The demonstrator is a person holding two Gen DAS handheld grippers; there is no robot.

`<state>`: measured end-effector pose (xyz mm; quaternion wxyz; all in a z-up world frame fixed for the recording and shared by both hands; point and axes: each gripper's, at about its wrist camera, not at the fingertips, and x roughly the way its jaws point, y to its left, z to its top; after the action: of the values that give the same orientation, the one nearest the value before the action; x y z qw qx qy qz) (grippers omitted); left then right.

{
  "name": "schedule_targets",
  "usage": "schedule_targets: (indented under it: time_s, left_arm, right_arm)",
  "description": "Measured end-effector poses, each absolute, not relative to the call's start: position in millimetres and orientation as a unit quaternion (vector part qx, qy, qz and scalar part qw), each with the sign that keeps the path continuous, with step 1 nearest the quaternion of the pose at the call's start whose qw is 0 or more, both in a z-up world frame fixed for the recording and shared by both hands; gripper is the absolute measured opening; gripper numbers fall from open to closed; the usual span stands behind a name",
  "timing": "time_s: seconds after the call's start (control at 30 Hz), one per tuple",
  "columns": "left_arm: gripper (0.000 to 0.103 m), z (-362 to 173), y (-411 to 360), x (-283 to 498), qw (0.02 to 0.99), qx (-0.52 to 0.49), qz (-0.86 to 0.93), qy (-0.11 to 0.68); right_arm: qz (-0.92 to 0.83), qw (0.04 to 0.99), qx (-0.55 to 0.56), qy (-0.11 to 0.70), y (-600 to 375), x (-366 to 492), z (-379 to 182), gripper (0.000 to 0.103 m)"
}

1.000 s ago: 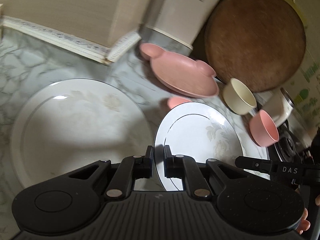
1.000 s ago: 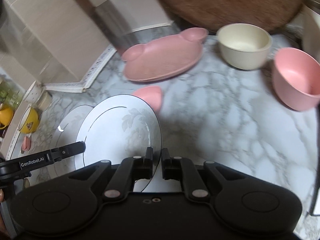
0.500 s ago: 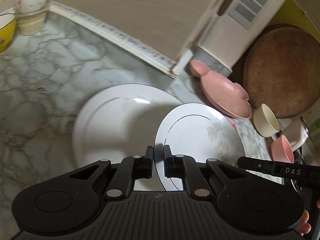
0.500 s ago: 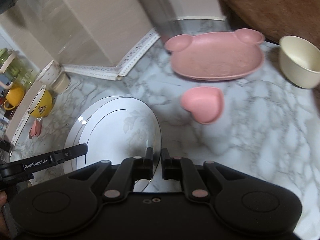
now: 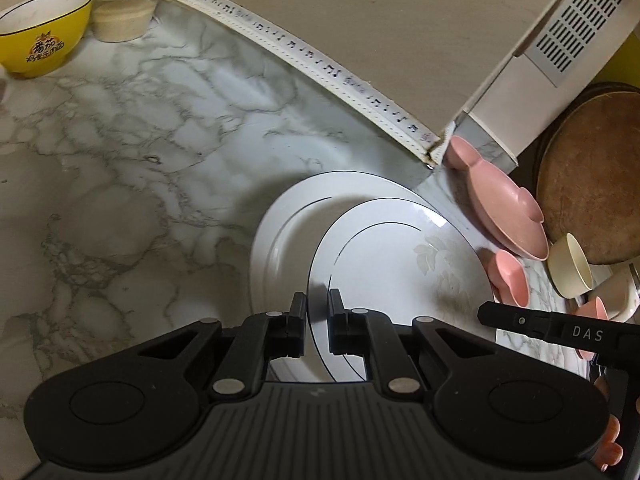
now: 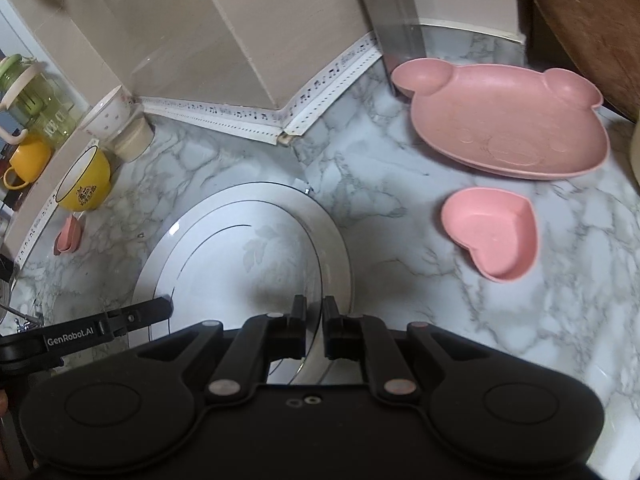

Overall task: Organize plates and bowls
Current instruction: 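Carry the gold-rimmed plate with both grippers over the floral plate, then lower the gold-rimmed plate onto the floral plate and open both grippers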

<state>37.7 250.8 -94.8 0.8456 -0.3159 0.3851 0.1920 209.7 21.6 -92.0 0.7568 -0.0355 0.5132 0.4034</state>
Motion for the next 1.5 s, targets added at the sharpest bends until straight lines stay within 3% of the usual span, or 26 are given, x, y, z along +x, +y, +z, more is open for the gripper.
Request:
schedule_targets:
  time_s: [0.97,1.5]
  left_arm:
    - [0.009,-102,249,46,0.849,-0.287,0.191,0.401]
    - [0.009,-79,234,41,0.871,-0.232,0.204,0.381]
  right_arm:
    - [0.399,0.756,-0.017,0.518,15,213,-97,0.007]
    - [0.390,0.760,-0.031,0.518,33,209,-108,0.007]
